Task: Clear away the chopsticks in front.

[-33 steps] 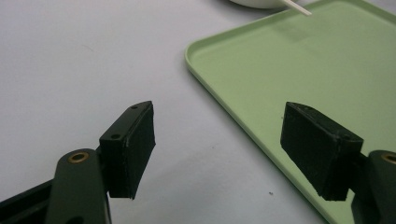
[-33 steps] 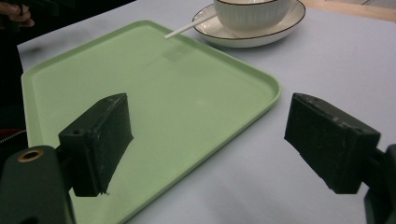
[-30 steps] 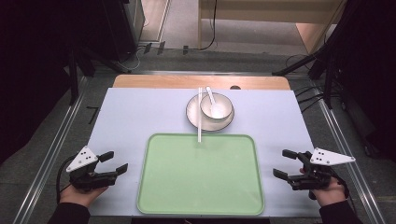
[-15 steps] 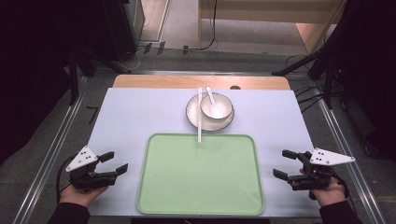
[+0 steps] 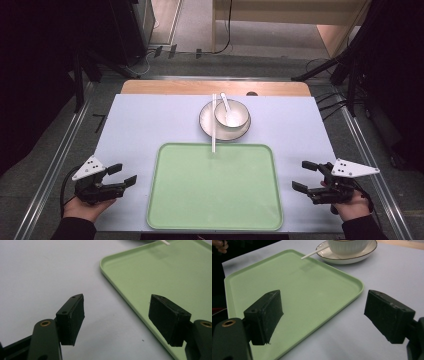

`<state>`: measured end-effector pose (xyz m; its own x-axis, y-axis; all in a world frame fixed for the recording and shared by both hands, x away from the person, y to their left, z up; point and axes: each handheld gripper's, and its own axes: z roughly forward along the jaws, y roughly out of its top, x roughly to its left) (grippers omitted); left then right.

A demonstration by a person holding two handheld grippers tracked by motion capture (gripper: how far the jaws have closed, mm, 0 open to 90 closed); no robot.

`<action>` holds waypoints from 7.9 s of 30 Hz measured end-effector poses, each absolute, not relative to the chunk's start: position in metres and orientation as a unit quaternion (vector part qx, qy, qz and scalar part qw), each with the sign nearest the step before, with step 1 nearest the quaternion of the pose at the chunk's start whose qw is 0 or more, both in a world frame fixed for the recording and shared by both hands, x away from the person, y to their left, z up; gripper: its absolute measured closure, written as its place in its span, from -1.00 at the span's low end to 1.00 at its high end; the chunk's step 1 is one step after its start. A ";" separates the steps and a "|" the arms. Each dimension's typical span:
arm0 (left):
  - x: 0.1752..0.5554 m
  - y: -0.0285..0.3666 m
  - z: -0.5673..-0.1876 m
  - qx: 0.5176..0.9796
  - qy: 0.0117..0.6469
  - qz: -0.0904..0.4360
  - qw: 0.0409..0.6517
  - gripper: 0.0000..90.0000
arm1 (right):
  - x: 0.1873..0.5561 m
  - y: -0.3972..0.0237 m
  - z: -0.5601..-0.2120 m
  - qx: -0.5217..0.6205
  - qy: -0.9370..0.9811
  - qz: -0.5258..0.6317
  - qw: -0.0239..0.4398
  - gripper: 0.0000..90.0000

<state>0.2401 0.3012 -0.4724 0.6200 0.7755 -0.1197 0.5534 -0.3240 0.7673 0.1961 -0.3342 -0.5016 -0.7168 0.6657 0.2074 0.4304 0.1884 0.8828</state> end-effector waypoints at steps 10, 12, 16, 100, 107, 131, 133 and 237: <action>0.240 0.301 -0.472 0.799 0.424 0.126 0.408 -0.24 | 0.196 -0.334 -0.502 0.360 0.763 0.525 0.110 -0.65; 0.240 0.301 -0.471 0.793 0.431 0.124 0.412 -0.25 | 0.196 -0.334 -0.502 0.360 0.764 0.524 0.110 -0.65; 0.240 0.300 -0.470 0.791 0.441 0.121 0.406 -0.14 | 0.196 -0.334 -0.503 0.362 0.765 0.521 0.108 -0.65; 0.410 0.086 -0.422 0.846 0.428 0.059 0.313 -0.11 | 0.199 -0.332 -0.505 0.366 0.767 0.518 0.101 -0.64; 0.423 0.059 -0.435 0.851 0.435 0.071 0.285 0.02 | 0.199 -0.332 -0.505 0.365 0.766 0.519 0.101 -0.64; 0.433 0.047 -0.480 0.830 0.488 0.058 0.263 0.39 | 0.198 -0.333 -0.504 0.364 0.767 0.518 0.100 -0.64; 0.435 0.047 -0.481 0.823 0.495 0.065 0.270 0.52 | 0.199 -0.333 -0.504 0.363 0.767 0.519 0.101 -0.64; 0.272 0.183 -0.494 0.764 0.563 -0.030 0.312 0.90 | 0.200 -0.328 -0.503 0.351 0.774 0.517 0.102 -0.64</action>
